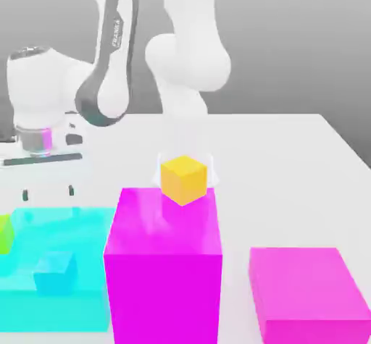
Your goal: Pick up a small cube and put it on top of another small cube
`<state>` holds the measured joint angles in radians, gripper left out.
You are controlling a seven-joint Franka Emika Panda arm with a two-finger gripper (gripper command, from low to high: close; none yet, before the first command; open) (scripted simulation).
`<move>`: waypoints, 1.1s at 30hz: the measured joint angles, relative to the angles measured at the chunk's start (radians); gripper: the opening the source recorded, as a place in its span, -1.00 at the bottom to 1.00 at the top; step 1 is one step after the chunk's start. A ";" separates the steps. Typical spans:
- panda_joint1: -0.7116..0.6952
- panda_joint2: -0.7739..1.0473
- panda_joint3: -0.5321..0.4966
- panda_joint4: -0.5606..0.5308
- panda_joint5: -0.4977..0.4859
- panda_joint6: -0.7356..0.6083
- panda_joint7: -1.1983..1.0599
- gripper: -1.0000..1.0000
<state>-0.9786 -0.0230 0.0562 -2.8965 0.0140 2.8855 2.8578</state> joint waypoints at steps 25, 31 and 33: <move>0.006 0.027 -0.013 0.020 -0.005 -0.032 -0.042 -1.00; -0.020 0.072 -0.030 0.091 -0.058 -0.166 -0.288 -1.00; -0.033 0.087 -0.031 0.135 -0.066 -0.195 -0.371 -1.00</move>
<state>-1.0119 0.0638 0.0249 -2.7618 -0.0522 2.6905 2.4866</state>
